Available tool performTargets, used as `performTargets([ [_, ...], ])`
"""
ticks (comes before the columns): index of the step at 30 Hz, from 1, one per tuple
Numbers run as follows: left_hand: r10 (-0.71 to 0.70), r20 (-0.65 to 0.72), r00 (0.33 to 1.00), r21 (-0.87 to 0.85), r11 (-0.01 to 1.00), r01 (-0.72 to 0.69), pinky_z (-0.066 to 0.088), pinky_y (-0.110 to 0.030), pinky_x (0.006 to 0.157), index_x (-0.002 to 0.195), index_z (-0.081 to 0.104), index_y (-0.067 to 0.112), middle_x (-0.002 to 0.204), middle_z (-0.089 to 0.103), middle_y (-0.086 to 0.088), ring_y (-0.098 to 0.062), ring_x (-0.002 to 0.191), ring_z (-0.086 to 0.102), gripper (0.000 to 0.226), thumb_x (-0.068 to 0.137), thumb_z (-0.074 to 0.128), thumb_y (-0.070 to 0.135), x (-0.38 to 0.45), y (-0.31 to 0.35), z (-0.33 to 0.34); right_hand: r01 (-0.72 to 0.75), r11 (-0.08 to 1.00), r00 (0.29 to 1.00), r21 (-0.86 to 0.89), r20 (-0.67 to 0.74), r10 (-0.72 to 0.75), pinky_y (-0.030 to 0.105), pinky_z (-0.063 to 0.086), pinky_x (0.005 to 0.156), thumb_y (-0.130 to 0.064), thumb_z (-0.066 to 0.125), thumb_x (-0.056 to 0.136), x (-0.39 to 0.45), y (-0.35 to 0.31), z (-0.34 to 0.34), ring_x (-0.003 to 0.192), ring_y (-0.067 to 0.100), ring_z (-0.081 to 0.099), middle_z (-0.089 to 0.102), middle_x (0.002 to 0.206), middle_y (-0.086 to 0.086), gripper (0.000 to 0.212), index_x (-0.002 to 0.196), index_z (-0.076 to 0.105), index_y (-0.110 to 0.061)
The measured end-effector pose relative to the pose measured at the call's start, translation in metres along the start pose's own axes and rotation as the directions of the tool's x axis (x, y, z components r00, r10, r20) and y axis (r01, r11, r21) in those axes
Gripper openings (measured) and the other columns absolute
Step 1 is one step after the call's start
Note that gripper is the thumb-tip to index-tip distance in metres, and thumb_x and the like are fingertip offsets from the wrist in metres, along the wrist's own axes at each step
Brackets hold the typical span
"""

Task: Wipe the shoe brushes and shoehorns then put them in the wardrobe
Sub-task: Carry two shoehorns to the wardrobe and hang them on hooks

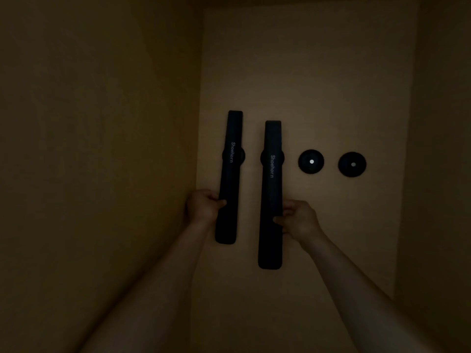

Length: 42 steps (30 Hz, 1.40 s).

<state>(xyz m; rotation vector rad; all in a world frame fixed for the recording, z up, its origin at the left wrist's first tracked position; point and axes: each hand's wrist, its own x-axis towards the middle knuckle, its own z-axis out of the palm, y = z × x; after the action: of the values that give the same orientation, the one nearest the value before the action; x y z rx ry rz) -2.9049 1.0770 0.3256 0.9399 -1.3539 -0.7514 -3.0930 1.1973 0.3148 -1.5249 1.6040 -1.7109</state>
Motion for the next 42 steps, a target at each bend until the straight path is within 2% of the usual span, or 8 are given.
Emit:
performTargets([
  [5, -0.003, -0.01, 1.0, -0.013, 1.0, 0.002, 0.05, -0.031, 0.07, 0.067, 0.057, 0.019, 0.086, 0.064, -0.007, -0.019, 0.078, 0.06, 0.031, 0.074, 0.079, -0.001, -0.001, 0.001, 0.002, 0.02, 0.997, 0.999, -0.07, -0.029, -0.022, 0.051, 0.059, 0.083, 0.012, 0.065, 0.084, 0.016, -0.012, -0.003, 0.093, 0.033, 0.07, 0.07, 0.09, 0.008, 0.032, 0.095, 0.068, -0.018],
  [13, 0.027, -0.005, 1.0, -0.028, 0.999, -0.028, 0.048, -0.025, 0.062, 0.062, 0.056, 0.021, 0.069, 0.059, 0.007, -0.016, 0.073, 0.058, 0.033, 0.074, 0.08, 0.001, -0.002, 0.001, 0.002, 0.003, 0.989, 0.993, -0.146, -0.112, -0.02, 0.052, 0.058, 0.085, 0.008, 0.069, 0.082, 0.036, -0.016, 0.0, 0.094, 0.036, 0.07, 0.071, 0.094, 0.017, 0.022, 0.088, 0.068, -0.013],
  [17, 0.026, -0.009, 1.0, -0.033, 0.999, -0.026, 0.048, -0.026, 0.068, 0.065, 0.056, 0.021, 0.075, 0.061, 0.002, -0.016, 0.076, 0.06, 0.032, 0.074, 0.081, 0.005, -0.002, 0.0, 0.002, 0.016, 0.978, 0.986, -0.206, -0.16, -0.05, 0.04, 0.059, 0.078, 0.003, 0.073, 0.08, 0.036, -0.013, 0.004, 0.083, 0.027, 0.068, 0.07, 0.084, 0.011, 0.015, 0.084, 0.069, -0.012],
  [20, 0.04, -0.014, 0.999, -0.028, 0.999, -0.041, 0.048, -0.026, 0.068, 0.063, 0.056, 0.022, 0.071, 0.06, 0.005, -0.016, 0.073, 0.06, 0.032, 0.075, 0.081, 0.005, -0.003, 0.002, 0.003, 0.052, 0.919, 0.969, -0.391, -0.203, -0.141, 0.023, 0.047, 0.065, -0.006, 0.075, 0.08, 0.033, -0.013, 0.005, 0.074, 0.016, 0.062, 0.066, 0.079, -0.001, 0.006, 0.079, 0.071, -0.01],
  [25, 0.077, -0.031, 0.997, -0.025, 0.997, -0.078, 0.047, -0.022, 0.06, 0.065, 0.058, 0.021, 0.072, 0.062, 0.003, -0.014, 0.071, 0.059, 0.03, 0.076, 0.079, 0.004, -0.004, 0.006, 0.003, 0.001, 0.877, 0.972, -0.481, -0.206, -0.115, 0.023, 0.045, 0.067, -0.015, 0.074, 0.084, 0.03, -0.014, 0.002, 0.076, 0.015, 0.058, 0.066, 0.085, 0.001, 0.005, 0.082, 0.07, -0.015],
  [33, 0.066, -0.009, 0.998, -0.038, 0.997, -0.066, 0.048, -0.025, 0.07, 0.068, 0.06, 0.018, 0.075, 0.062, 0.003, -0.015, 0.077, 0.06, 0.026, 0.079, 0.075, 0.0, -0.006, 0.008, 0.005, -0.001, 0.887, 0.965, -0.461, -0.234, -0.121, 0.02, 0.043, 0.073, -0.014, 0.077, 0.083, 0.03, -0.013, 0.0, 0.084, 0.015, 0.06, 0.074, 0.103, 0.007, 0.008, 0.09, 0.074, -0.013],
  [36, 0.071, -0.01, 0.997, -0.03, 0.997, -0.071, 0.046, -0.022, 0.062, 0.078, 0.062, 0.013, 0.084, 0.062, -0.004, -0.016, 0.079, 0.058, 0.019, 0.08, 0.074, -0.001, -0.006, 0.009, 0.007, -0.002, 0.893, 0.964, -0.449, -0.24, -0.119, 0.02, 0.043, 0.075, -0.014, 0.077, 0.082, 0.03, -0.011, 0.0, 0.086, 0.016, 0.061, 0.074, 0.104, 0.008, 0.009, 0.091, 0.074, -0.013],
  [42, 0.074, -0.004, 0.997, -0.024, 0.997, -0.074, 0.041, -0.006, 0.046, 0.063, 0.055, 0.022, 0.068, 0.055, 0.009, -0.003, 0.061, 0.051, 0.036, 0.079, 0.074, -0.004, -0.006, 0.008, 0.005, -0.022, 0.897, 0.962, -0.441, -0.254, -0.101, 0.024, 0.05, 0.084, -0.018, 0.079, 0.082, 0.032, -0.011, 0.0, 0.103, 0.022, 0.066, 0.072, 0.113, 0.006, 0.021, 0.101, 0.075, -0.011],
])
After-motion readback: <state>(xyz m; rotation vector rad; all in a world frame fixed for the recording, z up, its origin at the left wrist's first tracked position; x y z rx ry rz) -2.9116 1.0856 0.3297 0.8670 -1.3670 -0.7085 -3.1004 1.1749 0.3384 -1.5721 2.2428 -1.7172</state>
